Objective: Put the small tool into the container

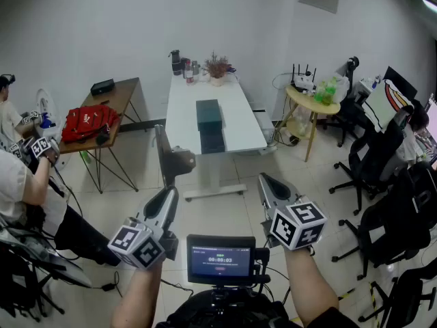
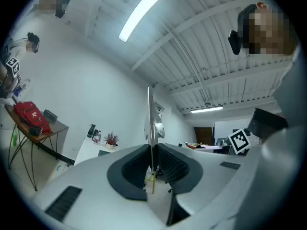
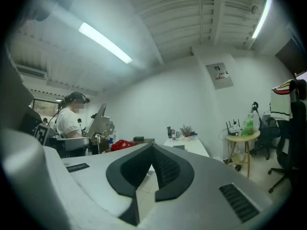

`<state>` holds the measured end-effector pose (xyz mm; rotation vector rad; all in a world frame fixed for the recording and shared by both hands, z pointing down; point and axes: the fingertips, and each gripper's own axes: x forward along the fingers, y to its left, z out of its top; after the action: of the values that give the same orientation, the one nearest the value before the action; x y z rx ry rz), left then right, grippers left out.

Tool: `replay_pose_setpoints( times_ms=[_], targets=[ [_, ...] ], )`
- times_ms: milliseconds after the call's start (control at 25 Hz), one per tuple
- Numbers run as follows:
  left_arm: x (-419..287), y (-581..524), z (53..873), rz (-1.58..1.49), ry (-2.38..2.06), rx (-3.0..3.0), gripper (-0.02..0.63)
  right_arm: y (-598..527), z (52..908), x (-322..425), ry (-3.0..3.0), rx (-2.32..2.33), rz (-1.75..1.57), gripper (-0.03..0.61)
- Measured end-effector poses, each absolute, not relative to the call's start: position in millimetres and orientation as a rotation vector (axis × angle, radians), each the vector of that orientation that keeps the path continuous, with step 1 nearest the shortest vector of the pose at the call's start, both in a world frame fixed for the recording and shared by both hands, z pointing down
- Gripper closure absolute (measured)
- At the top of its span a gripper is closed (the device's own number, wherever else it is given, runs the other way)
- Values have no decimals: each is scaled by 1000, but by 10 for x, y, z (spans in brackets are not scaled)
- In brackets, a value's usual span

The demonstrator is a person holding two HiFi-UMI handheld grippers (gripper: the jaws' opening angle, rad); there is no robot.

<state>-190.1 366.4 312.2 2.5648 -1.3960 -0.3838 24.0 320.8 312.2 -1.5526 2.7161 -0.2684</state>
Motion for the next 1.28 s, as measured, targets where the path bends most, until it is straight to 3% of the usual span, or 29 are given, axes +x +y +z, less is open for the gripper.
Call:
replay_pose_setpoints(
  times_ms=[560, 920, 1280],
  targets=[
    [-2190, 3333, 3464, -352, -1308, 2562, 535, 2979, 3298, -264, 2696, -1573, -241, 569],
    [-1960, 2555, 3306, -343, -1376, 2546, 534, 2099, 3175, -124, 2724, -1477, -235, 569],
    [-1882, 1014, 3270, -390, -1440, 2479, 534, 486, 3103, -15, 2775, -1389, -230, 569]
  ],
)
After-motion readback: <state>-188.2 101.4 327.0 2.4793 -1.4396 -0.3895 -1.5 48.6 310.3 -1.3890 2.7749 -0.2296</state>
